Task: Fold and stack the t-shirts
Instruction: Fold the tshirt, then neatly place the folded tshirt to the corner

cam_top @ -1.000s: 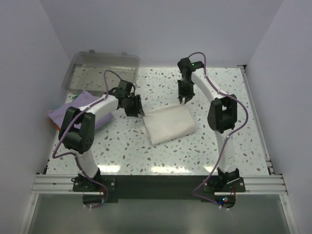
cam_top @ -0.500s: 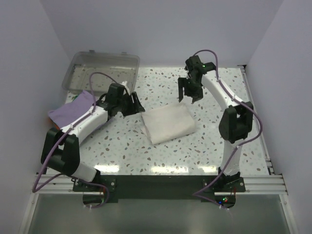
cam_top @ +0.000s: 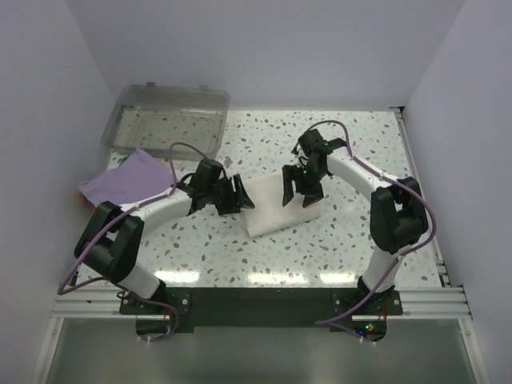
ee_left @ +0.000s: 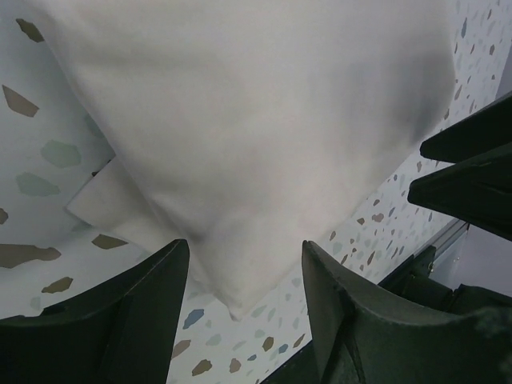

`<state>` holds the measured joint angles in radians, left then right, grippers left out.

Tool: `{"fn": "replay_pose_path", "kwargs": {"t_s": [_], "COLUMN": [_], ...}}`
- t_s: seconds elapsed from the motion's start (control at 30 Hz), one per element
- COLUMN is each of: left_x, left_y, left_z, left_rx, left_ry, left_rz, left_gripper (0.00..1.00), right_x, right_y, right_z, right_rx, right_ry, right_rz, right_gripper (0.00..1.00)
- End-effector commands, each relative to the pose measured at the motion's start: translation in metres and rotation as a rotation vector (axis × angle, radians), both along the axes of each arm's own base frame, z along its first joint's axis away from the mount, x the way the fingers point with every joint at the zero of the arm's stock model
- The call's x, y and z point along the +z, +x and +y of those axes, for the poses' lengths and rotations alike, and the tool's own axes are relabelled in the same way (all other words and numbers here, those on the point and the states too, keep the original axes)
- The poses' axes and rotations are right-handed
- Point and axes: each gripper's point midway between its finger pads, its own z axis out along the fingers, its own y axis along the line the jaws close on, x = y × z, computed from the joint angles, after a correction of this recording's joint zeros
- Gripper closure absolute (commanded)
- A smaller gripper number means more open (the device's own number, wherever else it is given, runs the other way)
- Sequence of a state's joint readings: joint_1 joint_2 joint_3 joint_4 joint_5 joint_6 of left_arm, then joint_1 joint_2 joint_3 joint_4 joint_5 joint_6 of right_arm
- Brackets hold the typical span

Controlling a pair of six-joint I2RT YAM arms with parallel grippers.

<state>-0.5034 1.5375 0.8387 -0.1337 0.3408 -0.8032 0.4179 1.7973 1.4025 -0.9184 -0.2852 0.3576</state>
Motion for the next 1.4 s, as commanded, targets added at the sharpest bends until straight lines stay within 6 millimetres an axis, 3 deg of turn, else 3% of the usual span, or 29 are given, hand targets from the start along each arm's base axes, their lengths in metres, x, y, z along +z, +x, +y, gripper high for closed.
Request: {"fn": "replay_pose_path", "kwargs": {"t_s": [0.0, 0.33, 0.47, 0.77, 0.97, 1.17, 1.37], "left_x": [-0.001, -0.027, -0.042, -0.054, -0.072, -0.091, -0.094], "left_y": [0.004, 0.004, 0.004, 0.015, 0.008, -0.005, 0.003], "left_z": [-0.007, 0.003, 0.007, 0.011, 0.006, -0.007, -0.034], "left_rx": [0.029, 0.081, 0.096, 0.128, 0.115, 0.092, 0.037], "left_ry": [-0.044, 0.017, 0.052, 0.110, 0.129, 0.102, 0.103], "left_rz": [0.009, 0.054, 0.084, 0.072, 0.125, 0.180, 0.170], "left_gripper": [0.36, 0.34, 0.32, 0.28, 0.27, 0.27, 0.31], "right_x": [-0.010, -0.064, -0.067, -0.066, -0.061, -0.059, -0.061], "right_y": [0.009, 0.008, 0.010, 0.013, 0.017, 0.020, 0.017], "right_z": [0.010, -0.007, -0.007, -0.006, -0.003, 0.002, 0.001], "right_rx": [0.007, 0.011, 0.011, 0.019, 0.021, 0.018, 0.014], "right_ry": [0.052, -0.075, -0.080, -0.083, -0.071, -0.048, -0.045], "right_rz": [-0.021, 0.054, 0.055, 0.051, 0.040, 0.039, 0.046], "right_gripper": [0.28, 0.28, 0.28, 0.28, 0.28, 0.28, 0.28]}}
